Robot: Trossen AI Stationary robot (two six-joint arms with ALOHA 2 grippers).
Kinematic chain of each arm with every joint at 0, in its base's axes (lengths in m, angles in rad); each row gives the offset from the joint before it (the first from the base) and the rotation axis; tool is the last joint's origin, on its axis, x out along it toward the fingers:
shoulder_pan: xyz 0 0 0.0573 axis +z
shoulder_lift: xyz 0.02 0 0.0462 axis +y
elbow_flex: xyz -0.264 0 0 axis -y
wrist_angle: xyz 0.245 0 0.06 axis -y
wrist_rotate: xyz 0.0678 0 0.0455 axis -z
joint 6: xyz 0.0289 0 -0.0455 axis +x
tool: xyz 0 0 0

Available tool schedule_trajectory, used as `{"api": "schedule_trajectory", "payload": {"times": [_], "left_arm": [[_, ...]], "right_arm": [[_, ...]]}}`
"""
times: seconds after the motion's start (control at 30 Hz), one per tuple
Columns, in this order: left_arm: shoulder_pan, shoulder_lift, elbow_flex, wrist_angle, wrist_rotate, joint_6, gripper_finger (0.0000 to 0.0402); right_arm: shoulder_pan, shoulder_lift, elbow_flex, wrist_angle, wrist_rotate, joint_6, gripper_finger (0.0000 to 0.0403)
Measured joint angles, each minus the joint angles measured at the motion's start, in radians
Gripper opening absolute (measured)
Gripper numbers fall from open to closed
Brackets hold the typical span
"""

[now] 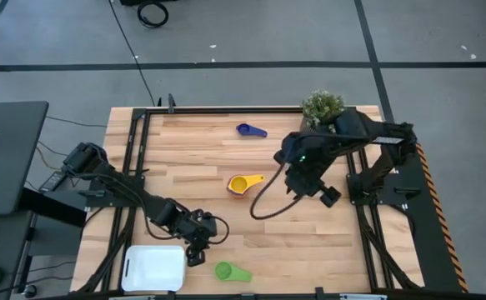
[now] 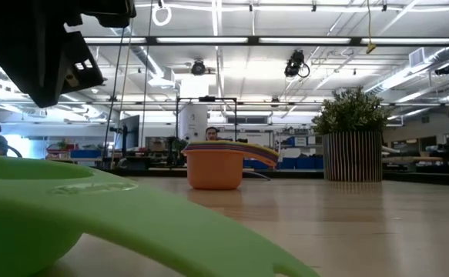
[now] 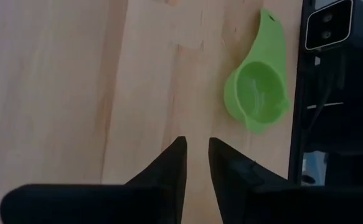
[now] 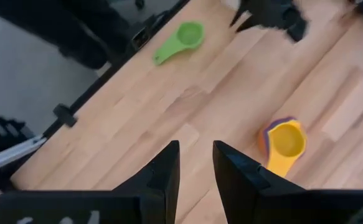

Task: Nest measuring cups in basket
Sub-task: Stack the green measuring cup into the yellow measuring cup

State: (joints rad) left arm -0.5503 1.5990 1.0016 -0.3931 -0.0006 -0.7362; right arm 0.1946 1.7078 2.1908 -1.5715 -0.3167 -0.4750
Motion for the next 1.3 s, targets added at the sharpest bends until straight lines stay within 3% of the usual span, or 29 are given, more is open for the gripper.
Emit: {"api": "schedule_trajectory", "payload": {"times": [0.57, 0.77, 1.03, 1.3], "left_arm": [[-0.013, 0.035, 0.002, 0.016, -0.002, -0.069, 0.0075], [-0.011, 0.099, 0.001, 0.037, 0.095, -0.176, 0.0075], [0.011, 0.104, 0.001, 0.226, 0.182, -0.243, 0.0076], [0.008, 0.104, 0.002, 0.251, 0.152, -0.248, 0.0076]], "right_arm": [[0.036, 0.007, -0.054, 0.0, -0.044, 0.021, 0.0103], [0.039, 0.007, -0.054, 0.0, -0.046, 0.057, 0.0103], [0.04, 0.007, -0.054, 0.0, -0.045, 0.057, 0.0103], [0.04, 0.007, -0.054, 0.0, -0.045, 0.095, 0.0103]]}}
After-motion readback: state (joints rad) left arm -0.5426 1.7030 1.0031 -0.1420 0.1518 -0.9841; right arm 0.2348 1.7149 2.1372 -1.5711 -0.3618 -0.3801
